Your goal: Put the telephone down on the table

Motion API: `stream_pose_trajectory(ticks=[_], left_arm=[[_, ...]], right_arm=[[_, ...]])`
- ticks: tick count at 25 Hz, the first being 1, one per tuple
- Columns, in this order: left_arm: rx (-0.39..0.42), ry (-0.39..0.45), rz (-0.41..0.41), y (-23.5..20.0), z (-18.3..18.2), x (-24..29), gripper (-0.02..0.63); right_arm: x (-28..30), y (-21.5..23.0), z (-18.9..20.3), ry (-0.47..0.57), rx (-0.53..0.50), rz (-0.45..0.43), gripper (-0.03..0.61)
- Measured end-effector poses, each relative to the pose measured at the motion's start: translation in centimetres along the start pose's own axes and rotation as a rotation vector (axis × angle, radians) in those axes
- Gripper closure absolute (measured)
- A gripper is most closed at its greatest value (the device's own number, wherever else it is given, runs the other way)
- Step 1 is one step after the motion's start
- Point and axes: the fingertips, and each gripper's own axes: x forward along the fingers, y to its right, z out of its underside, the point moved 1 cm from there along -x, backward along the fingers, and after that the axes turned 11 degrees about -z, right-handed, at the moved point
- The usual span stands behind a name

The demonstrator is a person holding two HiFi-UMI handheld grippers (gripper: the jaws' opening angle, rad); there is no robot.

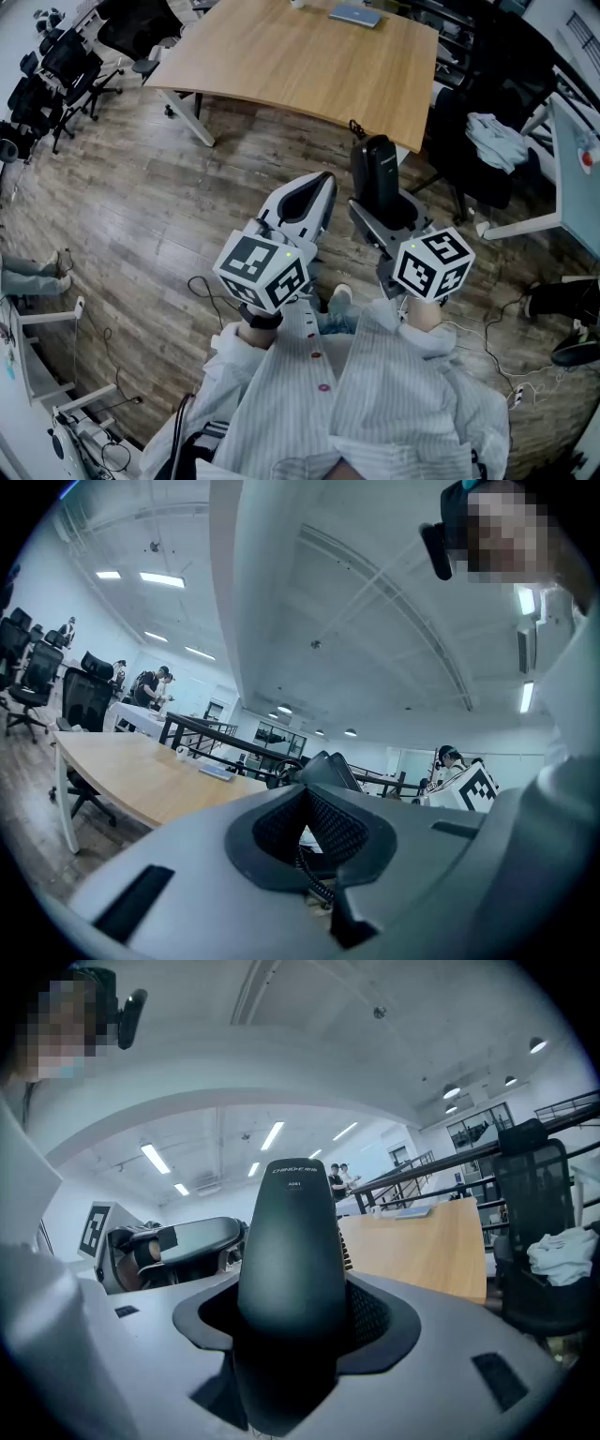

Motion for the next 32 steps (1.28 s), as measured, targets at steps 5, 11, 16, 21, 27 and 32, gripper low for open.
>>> stream_pose_trajectory(ticks=[5,11,16,21,27,32], left_arm=[[-0.010,0.010,-0.001,1.1,0.2,-0.2,0.606],[-0.009,0.019,-0.039,2.4,1.2,-1.0,0.606],[-0.010,0.024,-0.091,3.0,2.3,-2.2,0.606],[-0.014,0.022,-0.124,3.1,2.8,-2.9,0.606],[-0.024,0.015,-0.128,1.1,3.0,-2.6,0.606],[-0.030,0.010,-0.128,-2.0,2.6,-0.7,0.606]], right_arm=[[-1.0,-0.4,0.4,0.004,0.010,-0.012,0.282],[-2.4,-0.8,1.3,-0.018,-0.005,-0.044,0.282],[-3.3,-1.3,2.6,-0.043,-0.011,-0.078,0.282],[-3.7,-1.5,3.2,-0.061,-0.006,-0.101,0.281],[-1.4,-1.3,3.4,-0.082,0.007,-0.112,0.282],[1.9,0.4,3.0,-0.097,0.015,-0.103,0.282]])
